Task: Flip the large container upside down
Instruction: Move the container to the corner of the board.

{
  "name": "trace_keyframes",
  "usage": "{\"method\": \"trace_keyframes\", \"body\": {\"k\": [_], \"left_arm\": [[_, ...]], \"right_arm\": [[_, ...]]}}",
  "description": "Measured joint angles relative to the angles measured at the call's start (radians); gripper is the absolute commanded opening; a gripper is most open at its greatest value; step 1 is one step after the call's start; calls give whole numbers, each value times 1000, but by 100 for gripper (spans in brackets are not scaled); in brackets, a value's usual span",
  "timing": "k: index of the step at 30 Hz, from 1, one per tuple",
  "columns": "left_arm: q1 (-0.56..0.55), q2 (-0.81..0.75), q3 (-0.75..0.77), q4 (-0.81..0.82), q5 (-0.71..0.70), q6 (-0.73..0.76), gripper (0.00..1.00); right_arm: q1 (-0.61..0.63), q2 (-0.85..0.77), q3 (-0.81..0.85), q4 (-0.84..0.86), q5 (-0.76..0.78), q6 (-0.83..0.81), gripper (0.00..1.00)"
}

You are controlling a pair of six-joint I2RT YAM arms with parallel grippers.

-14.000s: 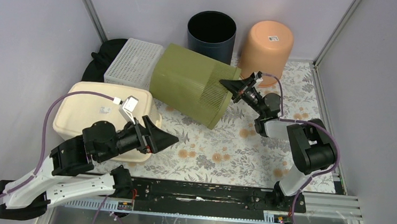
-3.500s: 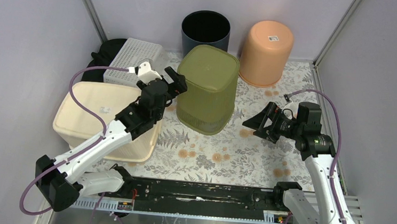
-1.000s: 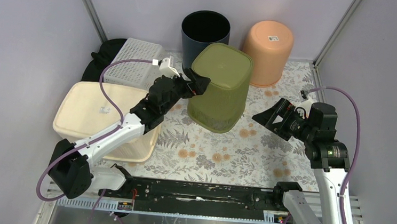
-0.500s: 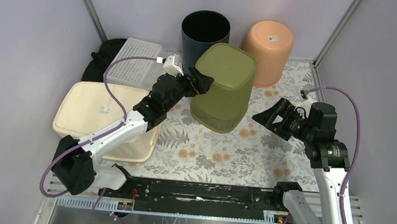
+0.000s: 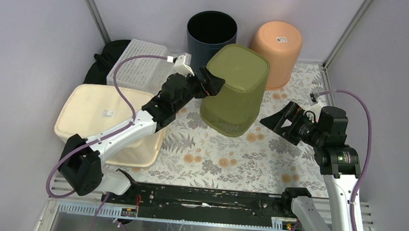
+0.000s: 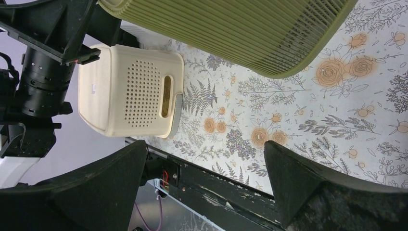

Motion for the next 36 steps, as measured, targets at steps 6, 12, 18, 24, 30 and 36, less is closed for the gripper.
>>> {"method": "trace_keyframes", "body": {"k": [6,12,18,24,30,36], "left_arm": [[-13,29,26,0,3,3,100],[-36,70,63,2,13,8,100],[-78,111,98,10,19,9,100],[-120,187,166,21,35,10,100],[-161,296,275,30,66,16,100],[-173,407,389,43,120,23,100]], "right_arm": [[0,-14,2,-2,0,0,100],[0,-20,8,-21,1,0,99],[0,-23,20,-42,5,0,99],[0,-29,74,-60,8,0,99],[0,-55,86,-89,8,0,99],[0,-56,86,-109,8,0,100]]}}
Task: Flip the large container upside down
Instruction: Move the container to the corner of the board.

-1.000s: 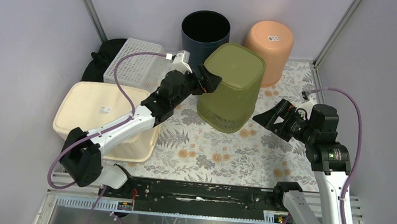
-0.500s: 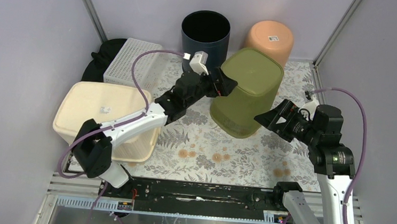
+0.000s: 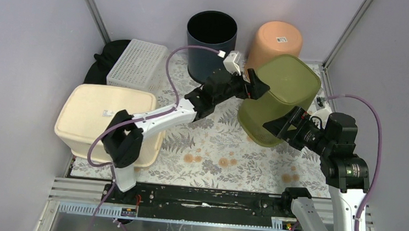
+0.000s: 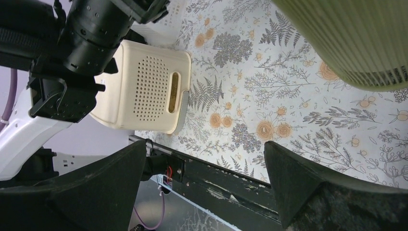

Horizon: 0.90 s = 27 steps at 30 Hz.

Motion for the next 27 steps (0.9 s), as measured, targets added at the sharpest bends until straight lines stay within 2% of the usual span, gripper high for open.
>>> {"method": "trace_keyframes", "body": {"k": [13,17,27], "left_arm": [[1,202,241,6,125,40,100],[0,168,220,-21,131,66,100],[-4,-27,19,-159,92,100,100]], "right_arm": [[0,-8,0,-11,0,0,100],[0,-10,0,-11,-1,1,99],[0,-29,-17,-10,-4,8,99]]}}
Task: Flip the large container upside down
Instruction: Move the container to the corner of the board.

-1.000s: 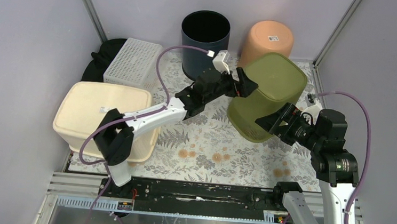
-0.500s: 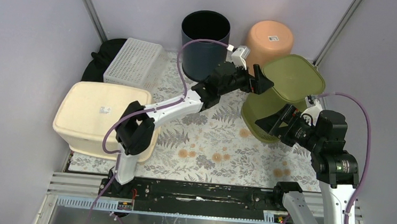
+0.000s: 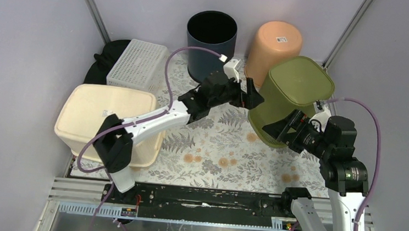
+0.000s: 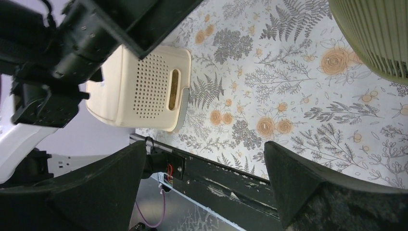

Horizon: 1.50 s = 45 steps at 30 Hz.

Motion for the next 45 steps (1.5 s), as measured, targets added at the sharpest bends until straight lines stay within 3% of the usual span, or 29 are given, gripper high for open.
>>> {"method": "trace_keyframes", "body": {"k": [11,24,33,45], "left_arm": [[0,-256,-243,-21,-32,-35,100],[0,-564,-346,-222,-82,-50,100],[0,-628,-374,-308,-101,-49,100],[0,-757,-491,-359,-101,-80,100]], "right_arm": [[0,-5,-151,20,4,29,100],[0,3,-393,55,140,116,99],[0,120,-428,196,181,180,99],[-21,223,-407,283,353,236,99]]}}
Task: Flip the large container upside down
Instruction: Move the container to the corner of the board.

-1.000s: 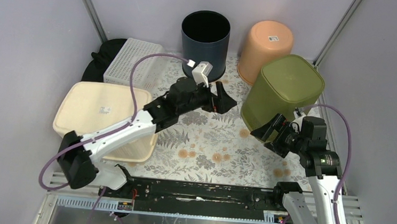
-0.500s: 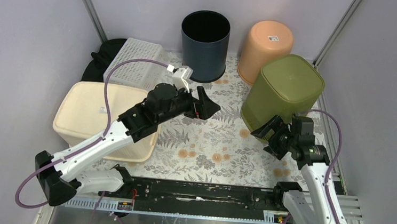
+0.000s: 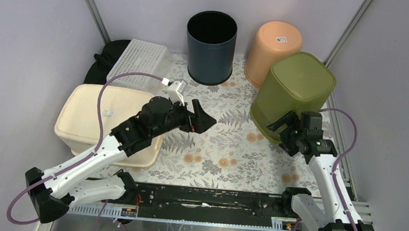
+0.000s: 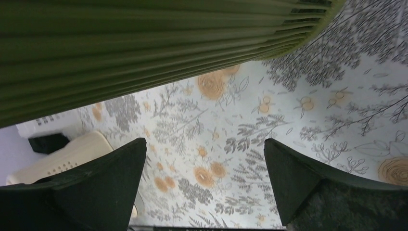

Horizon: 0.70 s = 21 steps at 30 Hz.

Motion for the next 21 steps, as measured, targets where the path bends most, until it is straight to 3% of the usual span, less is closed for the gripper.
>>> {"method": "trace_keyframes", "body": {"k": [13,21], "left_arm": [[0,-55,-58,-36,13,-23,100],[0,-55,-59,-39,18,-23,100]], "right_arm": [[-244,153,47,119,41,-2,99],[-360,336,109,233,25,-1,99]]}}
